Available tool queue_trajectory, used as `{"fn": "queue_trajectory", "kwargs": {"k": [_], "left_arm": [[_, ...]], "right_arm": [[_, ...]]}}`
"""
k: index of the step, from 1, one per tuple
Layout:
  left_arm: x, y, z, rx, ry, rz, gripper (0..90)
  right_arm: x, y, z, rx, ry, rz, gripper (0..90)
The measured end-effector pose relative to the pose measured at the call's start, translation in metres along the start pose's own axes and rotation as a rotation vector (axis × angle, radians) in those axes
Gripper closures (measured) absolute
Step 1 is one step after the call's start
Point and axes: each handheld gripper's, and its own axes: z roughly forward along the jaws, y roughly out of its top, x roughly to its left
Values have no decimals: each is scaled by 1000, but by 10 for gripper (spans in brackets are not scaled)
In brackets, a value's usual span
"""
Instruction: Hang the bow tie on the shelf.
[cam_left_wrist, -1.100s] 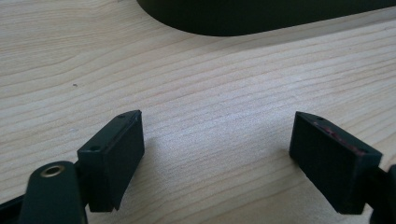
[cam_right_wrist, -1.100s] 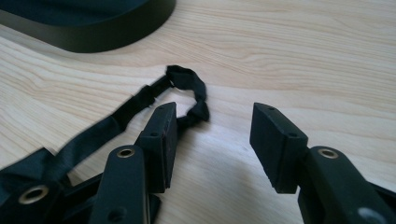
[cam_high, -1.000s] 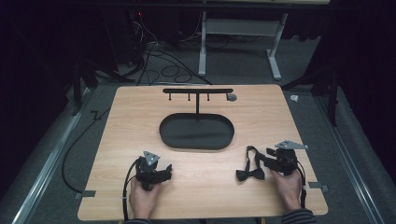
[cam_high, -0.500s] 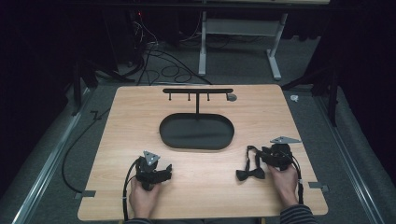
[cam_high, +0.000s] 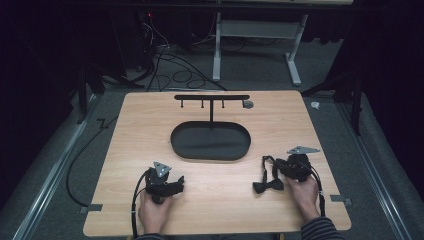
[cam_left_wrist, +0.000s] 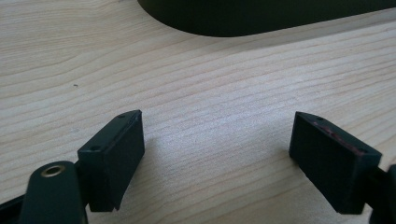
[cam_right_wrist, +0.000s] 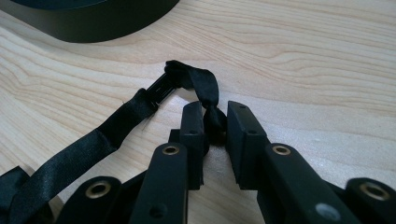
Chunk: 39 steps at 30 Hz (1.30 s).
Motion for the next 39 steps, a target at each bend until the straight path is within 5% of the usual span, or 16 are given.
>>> {"fn": "queue_trajectory", "kwargs": {"k": [10, 15, 29, 39], "left_arm": [[0, 0, 0, 0, 4, -3, 184], [0, -1, -1, 2, 3, -3, 183], [1, -1, -2, 3, 3, -3, 184], [0, -2, -2, 2, 4, -5, 184]], "right_arm": [[5, 1, -8, -44, 9, -9, 795], [8, 4, -21, -113, 25, -12, 796], [21, 38, -54, -185, 38, -85, 810], [33, 56, -62, -202, 36, -123, 811]]}}
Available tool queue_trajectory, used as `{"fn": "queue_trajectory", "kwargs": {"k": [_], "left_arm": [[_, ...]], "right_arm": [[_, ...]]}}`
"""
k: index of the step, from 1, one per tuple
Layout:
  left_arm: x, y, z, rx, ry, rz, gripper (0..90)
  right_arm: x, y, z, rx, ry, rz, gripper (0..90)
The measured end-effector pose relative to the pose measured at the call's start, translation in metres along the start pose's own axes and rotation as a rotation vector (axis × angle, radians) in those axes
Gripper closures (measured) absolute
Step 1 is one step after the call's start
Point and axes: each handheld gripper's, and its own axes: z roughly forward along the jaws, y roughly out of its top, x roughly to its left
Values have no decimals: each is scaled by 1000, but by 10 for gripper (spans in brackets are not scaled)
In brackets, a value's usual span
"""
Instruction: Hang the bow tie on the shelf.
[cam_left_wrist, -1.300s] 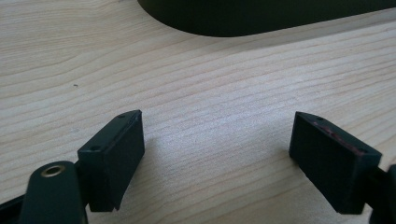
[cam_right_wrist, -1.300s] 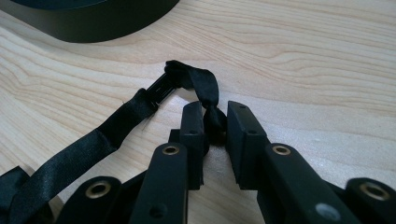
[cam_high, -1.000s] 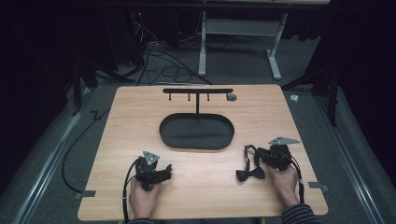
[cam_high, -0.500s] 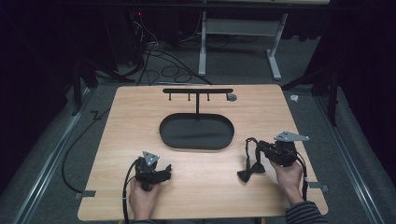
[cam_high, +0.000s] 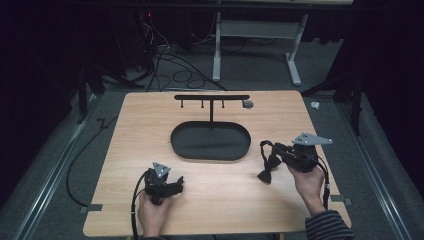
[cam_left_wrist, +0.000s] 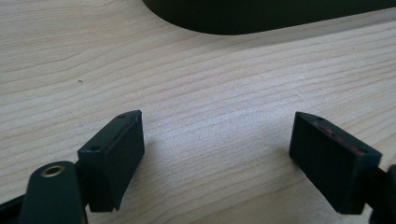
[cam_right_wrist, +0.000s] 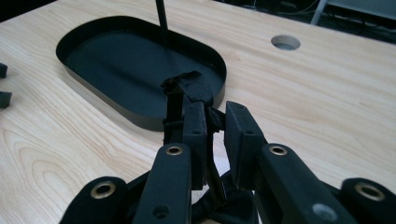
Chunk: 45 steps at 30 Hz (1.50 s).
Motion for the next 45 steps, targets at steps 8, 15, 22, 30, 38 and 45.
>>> {"fn": "queue_trajectory", "kwargs": {"k": [8, 15, 22, 30, 38, 45], "left_arm": [[0, 0, 0, 0, 0, 0, 184], [0, 0, 0, 0, -1, 3, 183], [0, 0, 0, -1, 0, 1, 182], [0, 0, 0, 2, 0, 3, 182], [0, 0, 0, 2, -1, 3, 182], [0, 0, 0, 2, 0, 2, 182]], "right_arm": [[10, 18, 1, -24, 16, -20, 811], [14, 29, 1, -29, 36, -14, 811], [20, 46, 4, -34, 49, -36, 811], [25, 64, 11, -36, 66, -66, 811], [31, 87, 28, -27, 76, -88, 811], [34, 97, 39, -24, 80, -95, 811]]}}
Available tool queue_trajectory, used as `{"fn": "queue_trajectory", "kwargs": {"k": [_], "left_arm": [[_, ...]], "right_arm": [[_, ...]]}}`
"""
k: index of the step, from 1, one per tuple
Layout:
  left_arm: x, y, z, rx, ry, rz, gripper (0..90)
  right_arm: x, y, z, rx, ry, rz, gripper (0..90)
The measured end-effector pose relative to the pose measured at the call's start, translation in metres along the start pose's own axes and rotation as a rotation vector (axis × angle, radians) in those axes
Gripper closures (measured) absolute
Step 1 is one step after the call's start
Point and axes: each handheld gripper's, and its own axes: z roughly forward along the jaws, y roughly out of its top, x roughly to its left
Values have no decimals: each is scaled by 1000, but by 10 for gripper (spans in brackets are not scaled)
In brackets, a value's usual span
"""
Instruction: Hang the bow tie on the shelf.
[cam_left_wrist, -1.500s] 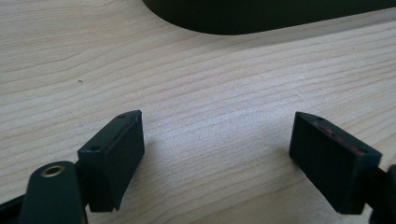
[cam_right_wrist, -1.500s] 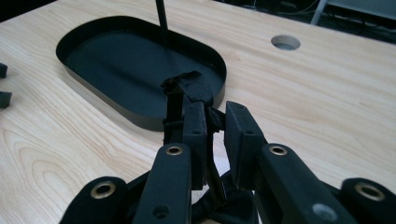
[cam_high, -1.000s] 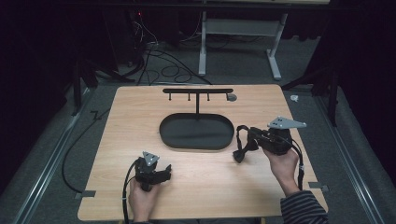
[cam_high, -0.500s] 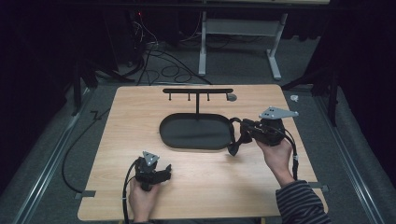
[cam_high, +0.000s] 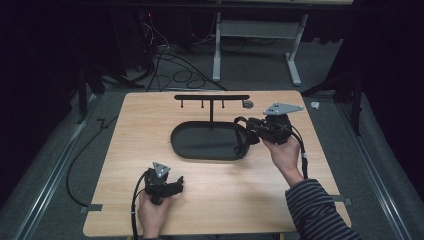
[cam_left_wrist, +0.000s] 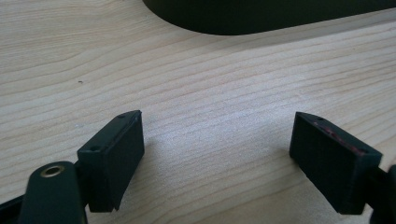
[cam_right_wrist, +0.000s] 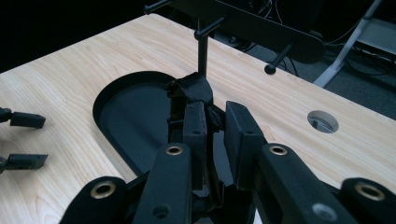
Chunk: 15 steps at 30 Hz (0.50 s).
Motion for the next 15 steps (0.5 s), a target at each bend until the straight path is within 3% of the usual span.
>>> {"fn": "queue_trajectory", "kwargs": {"k": [15], "left_arm": [[0, 0, 0, 2, 1, 1, 182]], "right_arm": [[3, 18, 29, -13, 32, 3, 811]]}}
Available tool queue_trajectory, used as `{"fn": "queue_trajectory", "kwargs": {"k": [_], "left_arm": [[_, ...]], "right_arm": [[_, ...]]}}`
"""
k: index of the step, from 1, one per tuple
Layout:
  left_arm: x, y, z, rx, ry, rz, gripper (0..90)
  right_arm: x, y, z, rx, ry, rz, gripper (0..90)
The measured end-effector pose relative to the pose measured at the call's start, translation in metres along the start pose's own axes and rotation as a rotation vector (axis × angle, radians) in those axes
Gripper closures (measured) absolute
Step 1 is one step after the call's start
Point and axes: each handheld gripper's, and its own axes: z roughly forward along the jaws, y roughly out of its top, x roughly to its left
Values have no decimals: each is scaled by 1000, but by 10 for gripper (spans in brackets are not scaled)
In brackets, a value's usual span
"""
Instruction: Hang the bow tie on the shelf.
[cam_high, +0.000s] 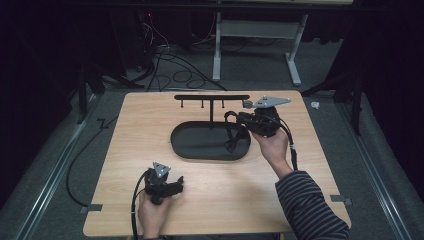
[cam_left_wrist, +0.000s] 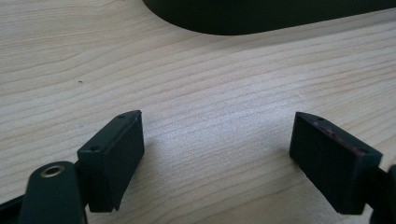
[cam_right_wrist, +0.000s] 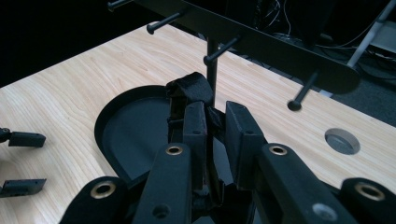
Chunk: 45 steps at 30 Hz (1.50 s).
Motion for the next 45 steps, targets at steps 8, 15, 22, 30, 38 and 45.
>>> {"fn": "queue_trajectory", "kwargs": {"k": [8, 15, 22, 30, 38, 45], "left_arm": [[0, 0, 0, 0, 0, 0, 182], [0, 0, 0, 0, 0, 1, 182], [0, 0, 0, 1, -1, 1, 182], [0, 0, 0, 2, -1, 2, 182], [0, 0, 0, 1, 0, 2, 182], [0, 0, 0, 1, -1, 1, 182]], "right_arm": [[-3, 11, 10, -14, 14, 22, 811], [-8, 18, 22, 1, 4, 47, 810], [-9, 22, 32, 11, -7, 55, 810], [-12, 22, 41, 20, -17, 85, 809], [-13, 22, 53, 45, -27, 93, 807], [-15, 21, 56, 55, -34, 98, 798]]}}
